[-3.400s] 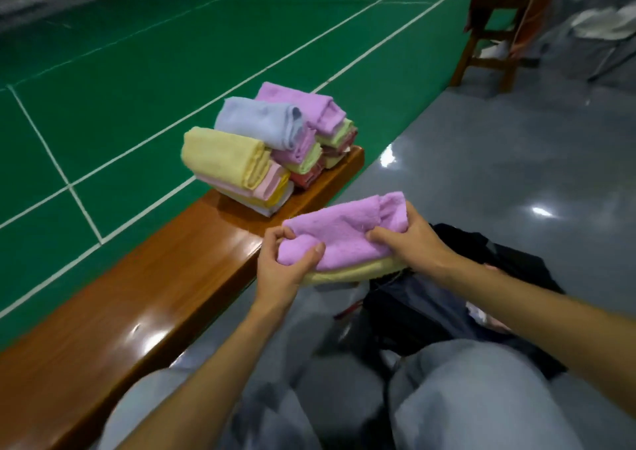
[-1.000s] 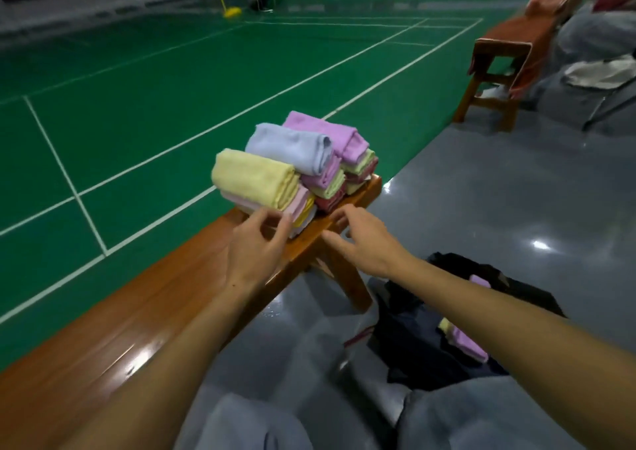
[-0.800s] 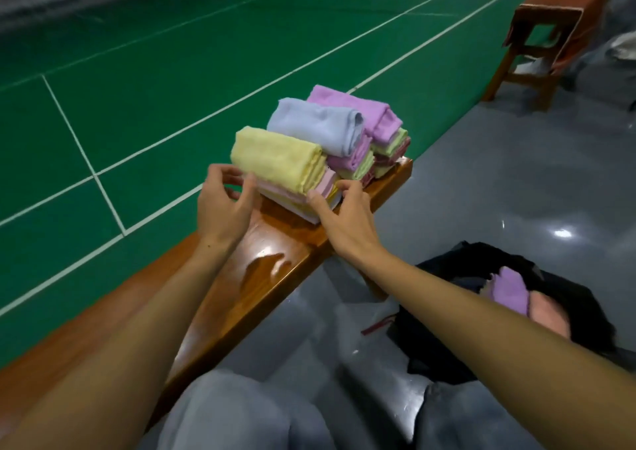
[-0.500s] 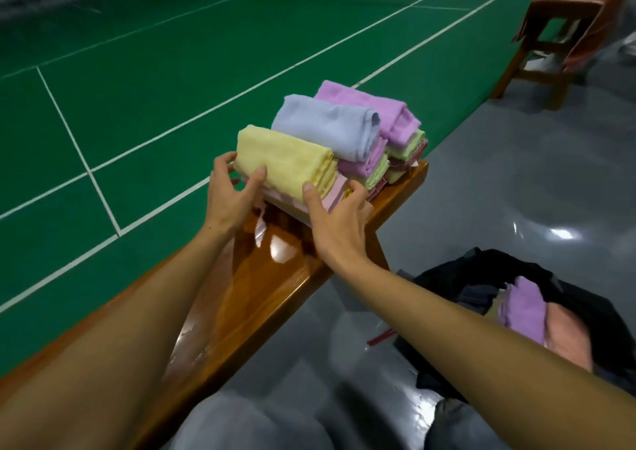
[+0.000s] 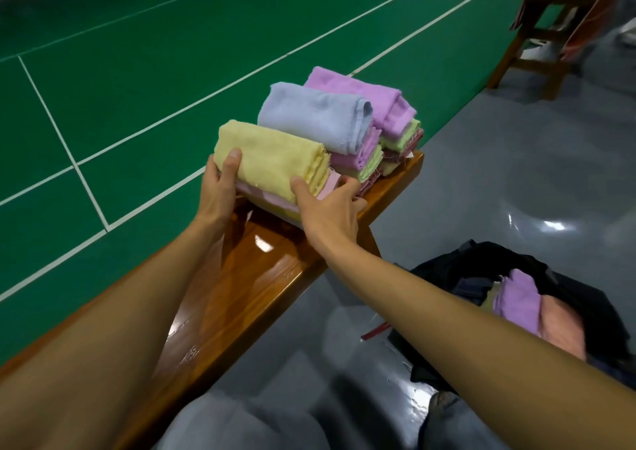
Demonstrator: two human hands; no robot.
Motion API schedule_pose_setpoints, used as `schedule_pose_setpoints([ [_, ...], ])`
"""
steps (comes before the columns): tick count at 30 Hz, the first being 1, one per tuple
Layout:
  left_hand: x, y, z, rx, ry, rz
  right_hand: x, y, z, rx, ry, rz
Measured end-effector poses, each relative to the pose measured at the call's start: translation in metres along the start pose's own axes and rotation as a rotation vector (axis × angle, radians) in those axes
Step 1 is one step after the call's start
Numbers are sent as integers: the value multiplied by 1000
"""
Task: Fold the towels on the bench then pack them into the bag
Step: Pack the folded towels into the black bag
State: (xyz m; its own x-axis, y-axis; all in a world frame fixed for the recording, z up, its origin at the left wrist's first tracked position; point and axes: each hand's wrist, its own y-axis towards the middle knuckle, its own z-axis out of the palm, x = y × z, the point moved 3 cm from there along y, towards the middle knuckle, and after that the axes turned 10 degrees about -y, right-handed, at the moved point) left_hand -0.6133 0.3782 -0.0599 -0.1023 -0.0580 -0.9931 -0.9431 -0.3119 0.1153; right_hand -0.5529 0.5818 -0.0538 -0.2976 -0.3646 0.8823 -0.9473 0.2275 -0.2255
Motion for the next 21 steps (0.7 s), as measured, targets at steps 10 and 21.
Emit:
schedule_pose_setpoints([
  [10,8,-26,-15,19,-172,-189,-15,1,-12,80,2,40],
  [21,-22,-82,4,249,-52,-188,-42,9,-59,238,75,-15],
])
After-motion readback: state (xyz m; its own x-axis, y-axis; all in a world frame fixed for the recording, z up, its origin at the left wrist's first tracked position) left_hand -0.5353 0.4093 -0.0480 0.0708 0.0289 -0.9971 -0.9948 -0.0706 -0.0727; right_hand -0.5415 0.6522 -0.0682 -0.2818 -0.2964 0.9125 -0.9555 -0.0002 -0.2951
